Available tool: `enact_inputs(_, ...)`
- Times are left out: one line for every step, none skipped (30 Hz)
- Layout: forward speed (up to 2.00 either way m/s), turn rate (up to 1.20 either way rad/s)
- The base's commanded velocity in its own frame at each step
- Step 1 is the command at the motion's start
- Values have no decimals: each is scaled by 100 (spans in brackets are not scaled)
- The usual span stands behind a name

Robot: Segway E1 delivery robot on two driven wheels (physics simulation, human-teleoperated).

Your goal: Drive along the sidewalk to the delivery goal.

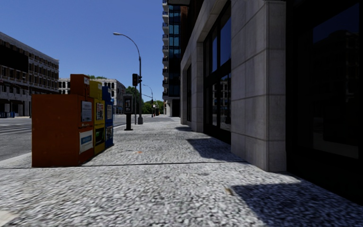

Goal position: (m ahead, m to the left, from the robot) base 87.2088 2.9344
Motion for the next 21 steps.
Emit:
enact_inputs(200, 0)
enact_inputs(200, 0)
enact_inputs(200, 0)
enact_inputs(200, 0)
enact_inputs(200, 0)
enact_inputs(200, 0)
enact_inputs(200, 0)
enact_inputs(200, 0)
enact_inputs(200, 0)
enact_inputs(200, 0)
enact_inputs(200, 0)
enact_inputs(200, 0)
enact_inputs(200, 0)
enact_inputs(200, 0)
enact_inputs(200, 0)
enact_inputs(200, 0)
enact_inputs(200, 0)
enact_inputs(200, 0)
enact_inputs(200, 0)
enact_inputs(200, 0)
enact_inputs(200, 0)
